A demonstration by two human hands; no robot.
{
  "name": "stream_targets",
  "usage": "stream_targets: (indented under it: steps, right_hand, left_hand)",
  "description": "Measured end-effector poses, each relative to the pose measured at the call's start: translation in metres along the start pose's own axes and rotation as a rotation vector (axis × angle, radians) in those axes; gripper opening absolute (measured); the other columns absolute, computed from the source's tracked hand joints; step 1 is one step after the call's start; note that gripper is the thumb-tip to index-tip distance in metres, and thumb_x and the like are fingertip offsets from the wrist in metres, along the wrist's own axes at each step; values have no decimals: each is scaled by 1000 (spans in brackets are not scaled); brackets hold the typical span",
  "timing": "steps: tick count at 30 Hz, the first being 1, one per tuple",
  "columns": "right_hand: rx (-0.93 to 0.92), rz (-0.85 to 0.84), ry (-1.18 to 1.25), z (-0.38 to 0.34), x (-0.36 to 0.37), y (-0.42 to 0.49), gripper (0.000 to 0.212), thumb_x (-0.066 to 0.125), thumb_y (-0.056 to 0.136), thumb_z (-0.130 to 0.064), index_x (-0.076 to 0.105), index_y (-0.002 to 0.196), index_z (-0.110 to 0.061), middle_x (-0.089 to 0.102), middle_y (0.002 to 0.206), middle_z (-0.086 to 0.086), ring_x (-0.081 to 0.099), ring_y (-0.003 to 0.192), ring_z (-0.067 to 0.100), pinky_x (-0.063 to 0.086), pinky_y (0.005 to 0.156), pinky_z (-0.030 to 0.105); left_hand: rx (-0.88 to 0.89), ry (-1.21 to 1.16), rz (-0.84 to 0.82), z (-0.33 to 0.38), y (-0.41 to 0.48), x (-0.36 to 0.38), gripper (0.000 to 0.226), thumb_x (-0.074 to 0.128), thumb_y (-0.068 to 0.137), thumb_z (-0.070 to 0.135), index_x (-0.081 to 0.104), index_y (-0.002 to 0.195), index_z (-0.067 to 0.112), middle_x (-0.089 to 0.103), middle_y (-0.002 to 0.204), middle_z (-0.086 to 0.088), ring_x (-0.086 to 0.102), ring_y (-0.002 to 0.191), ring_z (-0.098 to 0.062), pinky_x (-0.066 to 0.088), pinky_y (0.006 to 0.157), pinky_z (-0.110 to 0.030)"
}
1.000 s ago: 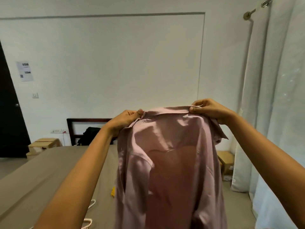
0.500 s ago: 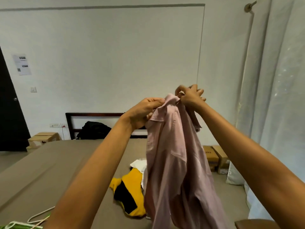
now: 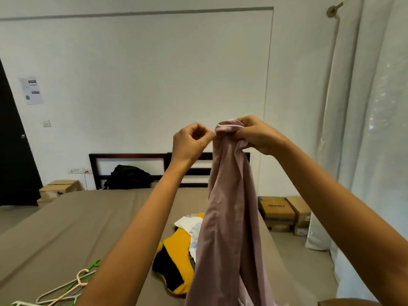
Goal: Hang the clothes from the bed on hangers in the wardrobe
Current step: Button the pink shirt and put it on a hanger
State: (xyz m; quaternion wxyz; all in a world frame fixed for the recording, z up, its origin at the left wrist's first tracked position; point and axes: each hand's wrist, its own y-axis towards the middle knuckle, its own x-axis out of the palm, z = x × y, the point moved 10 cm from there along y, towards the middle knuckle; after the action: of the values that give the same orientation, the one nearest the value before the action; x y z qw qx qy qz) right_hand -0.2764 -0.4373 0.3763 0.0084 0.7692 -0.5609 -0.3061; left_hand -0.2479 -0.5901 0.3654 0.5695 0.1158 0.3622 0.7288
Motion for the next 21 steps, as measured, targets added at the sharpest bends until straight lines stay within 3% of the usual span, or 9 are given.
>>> stream_targets:
  steps: [1, 3, 4, 6, 11, 14, 17, 19, 21]
  right_hand:
    - [3, -18, 46, -4, -3, -1, 33, 41, 85, 11, 66, 95, -7, 62, 78, 10, 56, 58, 14, 49, 49, 18]
    - [-10, -51, 129, -15, -7, 1, 40, 33, 87, 12, 68, 94, -8, 63, 77, 9, 57, 58, 11, 51, 53, 19]
    - [-18, -56, 182, -21, -10, 2, 42, 31, 87, 12, 67, 95, -8, 64, 79, 9, 60, 62, 12, 53, 56, 20]
    - [-14, -24, 331, -28, -22, 3, 41, 29, 89, 10, 65, 96, -8, 65, 82, 8, 64, 68, 13, 55, 60, 21]
    - [20, 44, 542, -23, -49, 8, 38, 28, 92, 4, 62, 94, -13, 64, 80, 2, 62, 70, 10, 52, 61, 20]
    - [43, 20, 524, -20, -45, 8, 39, 26, 92, 4, 61, 94, -13, 62, 82, 3, 61, 70, 11, 53, 62, 21]
    - [58, 60, 475, -18, -52, 9, 38, 27, 90, 5, 62, 91, -12, 61, 83, 4, 60, 72, 13, 52, 62, 22]
    - [73, 142, 242, -14, -70, 8, 39, 30, 87, 5, 63, 86, -15, 61, 81, 5, 59, 70, 14, 50, 58, 24]
    - [104, 227, -153, -8, -91, 3, 38, 33, 83, 4, 65, 83, -14, 61, 79, 6, 58, 69, 18, 47, 55, 25]
  left_hand:
    - [67, 148, -62, -2, -1, 5, 28, 73, 78, 32, 62, 99, 17, 65, 94, 7, 61, 86, -3, 49, 75, -16]
    - [21, 237, -333, -27, -8, 33, 40, 77, 76, 29, 53, 107, 18, 61, 101, 4, 61, 89, -3, 53, 77, -19]
    - [-17, 254, -408, -39, -13, 42, 35, 75, 79, 26, 55, 105, 18, 63, 100, 2, 63, 88, -5, 56, 80, -25]
    - [-17, 270, -402, -50, -19, 43, 23, 72, 82, 26, 62, 101, 16, 68, 96, 1, 66, 88, -6, 57, 83, -31]
    - [-150, -189, -556, -50, -55, 68, 31, 71, 82, 16, 61, 111, 21, 67, 105, 1, 66, 93, -5, 54, 80, -20]
    - [-92, -202, -464, -37, -62, 82, 26, 73, 80, 15, 64, 99, 30, 70, 94, 8, 67, 88, -4, 55, 77, -21]
    - [-31, -88, -288, -38, -60, 79, 10, 70, 84, 19, 71, 93, 15, 72, 87, -2, 69, 84, -12, 58, 75, -29]
    - [-24, 9, -164, -49, -55, 65, 15, 67, 86, 21, 73, 93, 9, 73, 86, -3, 68, 80, -15, 56, 72, -35]
    - [-15, 139, -40, -59, -49, 41, 16, 66, 87, 18, 74, 98, 11, 73, 85, -3, 67, 80, -15, 49, 67, -30]
